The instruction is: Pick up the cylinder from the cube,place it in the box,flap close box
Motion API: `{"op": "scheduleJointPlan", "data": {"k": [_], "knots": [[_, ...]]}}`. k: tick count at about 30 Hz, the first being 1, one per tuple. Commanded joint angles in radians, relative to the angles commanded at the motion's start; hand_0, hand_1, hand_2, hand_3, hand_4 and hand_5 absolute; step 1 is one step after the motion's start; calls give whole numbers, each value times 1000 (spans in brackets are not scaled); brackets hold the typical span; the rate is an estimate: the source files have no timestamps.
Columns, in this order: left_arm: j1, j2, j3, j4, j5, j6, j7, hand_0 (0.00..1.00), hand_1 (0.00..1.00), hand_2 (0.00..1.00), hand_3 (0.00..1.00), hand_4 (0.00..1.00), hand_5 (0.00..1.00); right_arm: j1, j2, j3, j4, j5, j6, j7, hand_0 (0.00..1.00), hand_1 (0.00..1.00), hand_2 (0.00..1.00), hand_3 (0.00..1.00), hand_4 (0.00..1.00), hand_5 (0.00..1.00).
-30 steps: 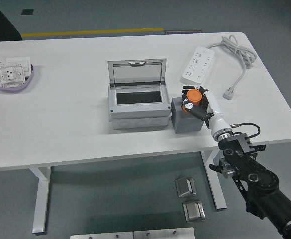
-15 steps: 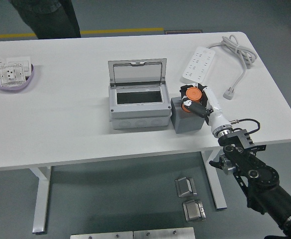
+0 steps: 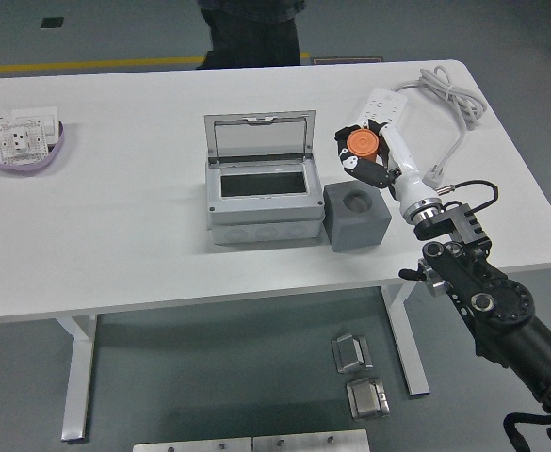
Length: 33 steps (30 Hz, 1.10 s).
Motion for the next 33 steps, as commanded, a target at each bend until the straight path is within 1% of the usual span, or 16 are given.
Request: {"op": "scheduleJointPlan", "data": {"k": [2,5,6,11,12,15,21,25,33], "knots": [[1,2,-5,0,4,0,2,695,676,696,810,766,436,26,0,-22,22,-46,0,-31,736,626,595,486,2,2],[2,5,-12,0,12,1,6,695,676,696,810,766,436,72,6,-66,38,-112,9,-78,736,626,595,486,2,2],[2,5,-14,0,14,1,6,695,676,696,811,770,450,85,9,-79,39,-133,13,-92,419,443,561,463,24,2],[1,9,-14,0,17,0,7,695,676,696,811,770,450,155,46,-152,0,-240,33,-169,419,443,561,463,24,2],[1,9,-14,0,16,0,7,695,676,696,811,771,454,160,50,-160,-6,-250,35,-176,193,257,478,385,28,2],[0,10,-12,0,16,0,8,695,676,696,811,771,454,182,71,-199,-42,-266,39,-195,193,257,478,385,28,2],[-2,12,-16,0,24,-1,11,694,676,696,811,773,457,227,107,-269,-122,-273,43,-208,186,250,468,383,33,2],[-6,13,-16,0,28,-1,11,694,676,696,811,773,458,265,109,-316,-174,-274,46,-212,182,251,470,385,32,2],[-14,16,-16,0,39,-3,11,694,676,696,811,775,461,336,109,-396,-252,-285,55,-204,181,250,468,387,34,2]]}}
